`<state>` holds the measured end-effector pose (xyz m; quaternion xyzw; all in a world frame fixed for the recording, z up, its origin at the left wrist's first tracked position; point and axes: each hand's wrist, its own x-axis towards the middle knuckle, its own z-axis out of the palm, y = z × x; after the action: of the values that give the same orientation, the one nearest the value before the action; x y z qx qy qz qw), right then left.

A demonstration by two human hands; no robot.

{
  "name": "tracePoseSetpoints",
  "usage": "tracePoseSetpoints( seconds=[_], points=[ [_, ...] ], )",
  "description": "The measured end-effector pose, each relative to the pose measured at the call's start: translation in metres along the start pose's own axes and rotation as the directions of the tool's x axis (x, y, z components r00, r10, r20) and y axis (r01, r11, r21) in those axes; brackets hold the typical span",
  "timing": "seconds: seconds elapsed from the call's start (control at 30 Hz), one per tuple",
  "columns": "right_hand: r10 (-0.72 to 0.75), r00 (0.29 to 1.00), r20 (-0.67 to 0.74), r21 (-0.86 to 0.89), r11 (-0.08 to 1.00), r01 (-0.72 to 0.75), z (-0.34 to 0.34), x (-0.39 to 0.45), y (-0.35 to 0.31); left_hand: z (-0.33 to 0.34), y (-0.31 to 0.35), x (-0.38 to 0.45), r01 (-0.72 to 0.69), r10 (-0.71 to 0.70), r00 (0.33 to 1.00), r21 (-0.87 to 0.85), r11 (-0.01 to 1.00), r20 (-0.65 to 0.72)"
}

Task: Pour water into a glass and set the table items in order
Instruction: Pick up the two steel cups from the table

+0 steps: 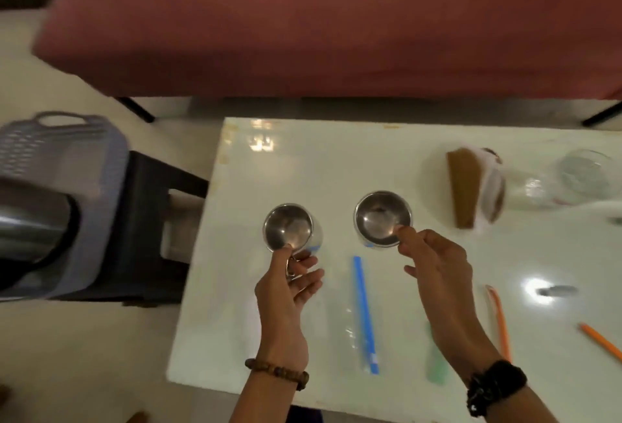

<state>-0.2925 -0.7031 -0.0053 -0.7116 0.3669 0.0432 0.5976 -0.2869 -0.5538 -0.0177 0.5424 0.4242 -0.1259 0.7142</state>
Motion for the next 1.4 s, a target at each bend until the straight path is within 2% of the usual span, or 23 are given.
tracePoseSetpoints(
  seconds=[0.1, 0.23, 0.4, 0.57, 0.7, 0.8, 0.97, 1.07, 1.2, 1.3, 1.4],
  points=[
    [0.005, 0.983, 0.184, 0.034, 0.999, -0.011, 0.067, -0.002, -0.022, -0.052, 0.046, 0.026, -0.041, 0.038, 0.997, -0.044, 0.998, -0.064],
    [0.012, 0.909, 0.416, 0.046, 0.998, -0.034, 0.164, -0.004, -0.059, -0.115, 0.111, 0.062, -0.116, 0.102, 0.986, -0.102, 0.988, -0.133],
    [-0.096, 0.846, 0.524, 0.051, 0.995, 0.081, 0.274, -0.013, -0.110, -0.175, 0.197, 0.110, -0.195, 0.168, 0.966, -0.125, 0.973, -0.198],
    [-0.156, 0.782, 0.604, 0.052, 0.986, 0.156, 0.371, -0.014, -0.149, -0.200, 0.266, 0.166, -0.263, 0.238, 0.939, -0.074, 0.962, -0.248],
    [-0.166, 0.788, 0.592, -0.002, 0.978, 0.208, 0.432, -0.006, -0.161, -0.212, 0.294, 0.215, -0.267, 0.244, 0.939, -0.067, 0.961, -0.241],
    [-0.173, 0.826, 0.537, -0.094, 0.960, 0.263, 0.466, 0.005, -0.161, -0.216, 0.302, 0.251, -0.254, 0.215, 0.923, -0.086, 0.963, -0.320],
    [-0.242, 0.809, 0.536, -0.289, 0.848, 0.445, 0.499, 0.020, -0.153, -0.221, 0.301, 0.289, -0.241, 0.139, 0.897, -0.201, 0.949, -0.419],
    [-0.246, 0.795, 0.554, -0.372, 0.782, 0.501, 0.511, 0.029, -0.149, -0.224, 0.294, 0.304, -0.242, 0.139, 0.887, -0.185, 0.952, -0.441],
    [-0.271, 0.796, 0.542, -0.461, 0.695, 0.551, 0.526, 0.038, -0.144, -0.227, 0.288, 0.317, -0.254, 0.198, 0.853, -0.053, 0.966, -0.483],
    [-0.292, 0.790, 0.539, -0.514, 0.629, 0.583, 0.536, 0.041, -0.142, -0.230, 0.286, 0.325, -0.253, 0.202, 0.857, -0.046, 0.966, -0.474],
    [-0.272, 0.773, 0.573, -0.559, 0.560, 0.611, 0.544, 0.040, -0.139, -0.233, 0.286, 0.330, -0.220, 0.154, 0.892, -0.111, 0.969, -0.425]
  ],
)
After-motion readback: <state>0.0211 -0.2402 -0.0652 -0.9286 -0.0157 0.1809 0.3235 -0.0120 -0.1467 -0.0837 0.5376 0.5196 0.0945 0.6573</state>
